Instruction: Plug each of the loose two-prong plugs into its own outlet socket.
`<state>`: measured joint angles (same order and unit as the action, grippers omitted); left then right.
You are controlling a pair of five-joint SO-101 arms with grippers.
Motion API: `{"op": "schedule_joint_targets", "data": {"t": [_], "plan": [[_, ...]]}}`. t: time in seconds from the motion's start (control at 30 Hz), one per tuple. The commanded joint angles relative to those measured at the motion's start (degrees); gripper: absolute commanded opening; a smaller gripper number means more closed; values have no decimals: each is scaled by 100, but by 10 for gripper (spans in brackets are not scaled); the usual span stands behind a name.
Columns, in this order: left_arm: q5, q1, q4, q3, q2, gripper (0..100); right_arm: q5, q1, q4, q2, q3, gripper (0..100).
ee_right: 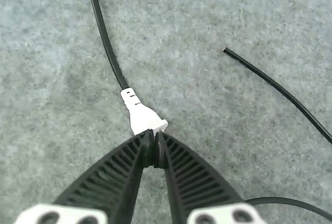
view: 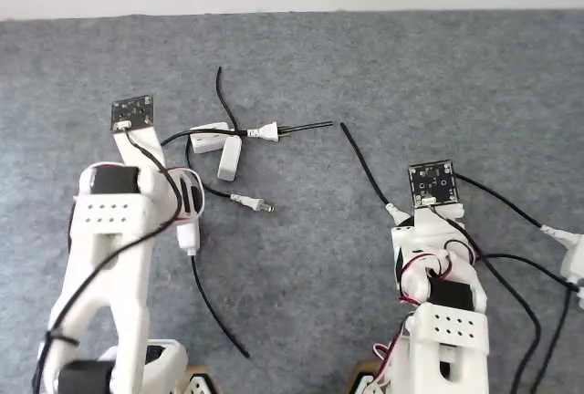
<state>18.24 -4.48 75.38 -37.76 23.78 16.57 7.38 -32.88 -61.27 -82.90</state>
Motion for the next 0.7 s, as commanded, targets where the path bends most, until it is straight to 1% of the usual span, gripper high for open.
{"op": "schedule_joint_targets", "data": {"t": [0.0, 0.13, 0.23, 0.33, 0.4, 0.47, 0.67], "plan": [[492, -193, -545, -119, 290, 173, 88, -4, 84, -40, 44, 20], [782, -738, -1029, -259, 273, 173, 88, -4, 75, -31, 44, 20], [976, -756, -1363, -497, 255, 173, 88, -4, 75, -22, 44, 20], [1020, -677, -1398, -488, -53, 168, 88, -4, 75, -4, 44, 20], [1002, -668, -1415, -330, -484, 111, 88, -4, 75, -4, 44, 20], [985, -677, -1424, -40, -958, 13, 88, -4, 75, -4, 44, 20], [985, -659, -1398, 382, -1952, 12, 88, -4, 75, -4, 44, 20]]}}
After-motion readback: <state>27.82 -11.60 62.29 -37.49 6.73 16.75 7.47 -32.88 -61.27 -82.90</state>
